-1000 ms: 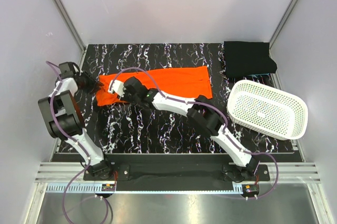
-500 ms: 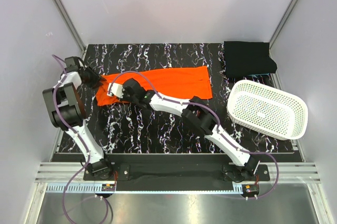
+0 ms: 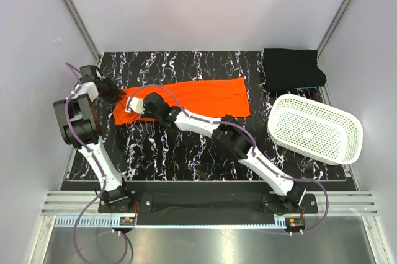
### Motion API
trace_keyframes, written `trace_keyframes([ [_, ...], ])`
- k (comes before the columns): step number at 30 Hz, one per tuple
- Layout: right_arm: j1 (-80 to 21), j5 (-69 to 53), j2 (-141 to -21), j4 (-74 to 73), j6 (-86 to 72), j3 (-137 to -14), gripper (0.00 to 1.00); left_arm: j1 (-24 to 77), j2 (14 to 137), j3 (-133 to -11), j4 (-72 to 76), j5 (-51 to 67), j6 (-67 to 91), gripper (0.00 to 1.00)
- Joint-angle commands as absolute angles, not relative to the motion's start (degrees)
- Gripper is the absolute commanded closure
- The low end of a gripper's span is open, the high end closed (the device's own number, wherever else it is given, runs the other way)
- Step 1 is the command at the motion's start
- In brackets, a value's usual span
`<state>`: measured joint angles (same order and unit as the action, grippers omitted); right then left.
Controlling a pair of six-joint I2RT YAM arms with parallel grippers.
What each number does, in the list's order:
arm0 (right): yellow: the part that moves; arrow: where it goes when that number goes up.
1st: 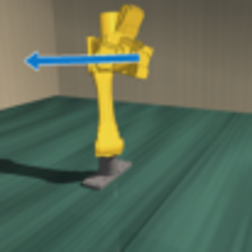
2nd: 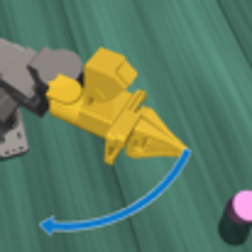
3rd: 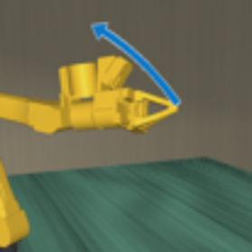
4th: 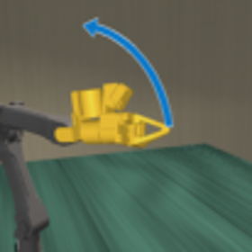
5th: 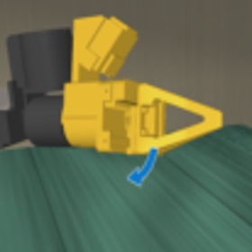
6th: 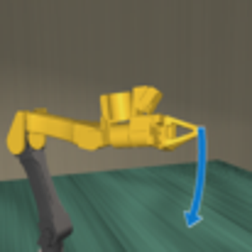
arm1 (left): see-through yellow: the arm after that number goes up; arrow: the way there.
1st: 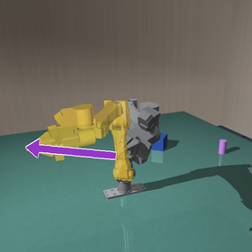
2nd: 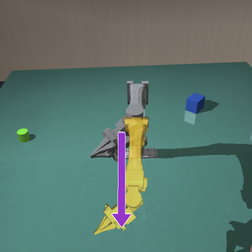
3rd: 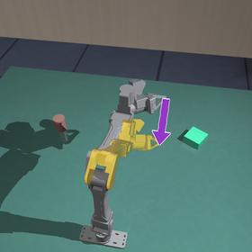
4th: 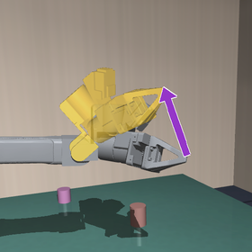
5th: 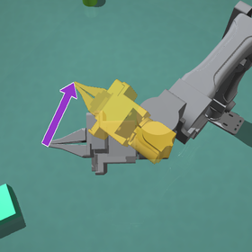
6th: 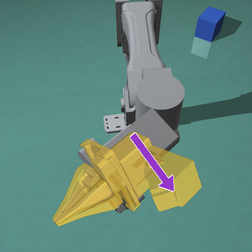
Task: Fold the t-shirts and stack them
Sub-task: Fold the tshirt
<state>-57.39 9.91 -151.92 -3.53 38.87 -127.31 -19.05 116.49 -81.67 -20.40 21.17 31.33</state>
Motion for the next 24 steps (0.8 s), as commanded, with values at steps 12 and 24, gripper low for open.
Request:
trace_keyframes([
  [12, -56.3, 12.6, -152.8, -0.5, 37.4, -131.9, 1.0, -17.3, 119.3, -86.0, -17.9, 18.7, 31.5, 0.68],
  [24, -55.5, 13.6, -149.8, 5.9, 35.0, -125.5, 1.0, -16.5, 118.7, -87.6, -17.1, 19.8, 31.6, 1.0],
])
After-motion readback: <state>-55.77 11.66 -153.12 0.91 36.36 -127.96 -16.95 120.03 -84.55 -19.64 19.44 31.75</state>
